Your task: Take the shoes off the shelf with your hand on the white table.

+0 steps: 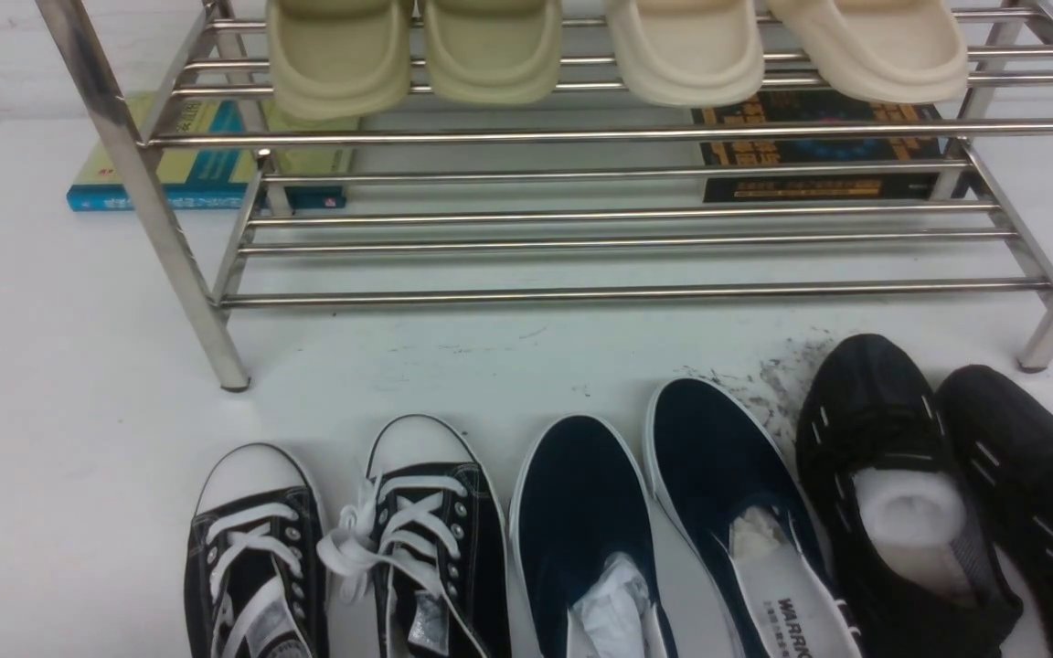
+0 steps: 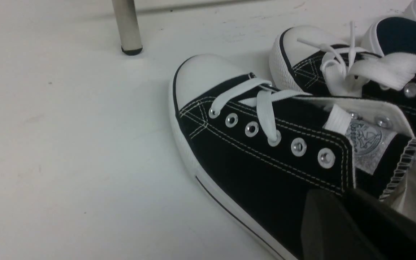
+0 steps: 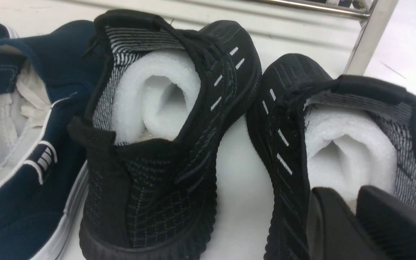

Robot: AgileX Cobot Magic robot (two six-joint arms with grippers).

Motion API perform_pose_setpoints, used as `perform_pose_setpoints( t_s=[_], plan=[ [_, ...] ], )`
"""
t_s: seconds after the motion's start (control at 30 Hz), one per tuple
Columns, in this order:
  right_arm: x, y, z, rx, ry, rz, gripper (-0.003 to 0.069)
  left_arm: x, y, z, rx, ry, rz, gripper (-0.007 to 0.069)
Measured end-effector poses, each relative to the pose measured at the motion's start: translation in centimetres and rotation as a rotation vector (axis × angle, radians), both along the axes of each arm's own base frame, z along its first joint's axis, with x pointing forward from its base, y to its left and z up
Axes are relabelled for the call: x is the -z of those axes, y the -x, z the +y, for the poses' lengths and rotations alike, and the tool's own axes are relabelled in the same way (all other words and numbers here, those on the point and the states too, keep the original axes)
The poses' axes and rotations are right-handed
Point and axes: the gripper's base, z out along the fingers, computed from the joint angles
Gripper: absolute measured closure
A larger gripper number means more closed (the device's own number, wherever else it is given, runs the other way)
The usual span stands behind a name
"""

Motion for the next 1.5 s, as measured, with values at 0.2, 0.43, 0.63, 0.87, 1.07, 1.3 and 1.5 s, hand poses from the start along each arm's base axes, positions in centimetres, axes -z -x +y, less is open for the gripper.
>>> perform_pose_setpoints(
  t_s=[0.2,0.43,0.63,0.87,1.07,1.3,1.5],
  plan=[
    [0.0,0.0,0.0,0.000,0.000,0.000,0.0511,0.0,0.0,0.0,0.005,-0.005,0.000,0.0518],
    [0.0,0.0,0.0,0.000,0.000,0.000,0.0503,0.1,0.2,-0.4,0.072,-0.051,-0.016,0.0516],
    [0.0,0.0,0.0,0.000,0.000,0.000,0.0493,0.1,0.1,-0.2,0.034,-0.078,-0.026,0.0505],
    [0.0,0.0,0.0,0.000,0.000,0.000,0.0484,0.1,-0.1,0.5,-0.119,-0.072,-0.016,0.0500],
    [0.0,0.0,0.0,0.000,0.000,0.000,0.0474,0.2,-0.3,0.8,-0.193,-0.051,-0.042,0.0496],
    [0.0,0.0,0.0,0.000,0.000,0.000,0.0463,0.1,-0.4,1.0,-0.241,-0.049,-0.044,0.0483],
    [0.0,0.0,0.0,0.000,0.000,0.000,0.0455,0.1,-0.4,1.0,-0.245,-0.049,-0.045,0.0482]
  ],
)
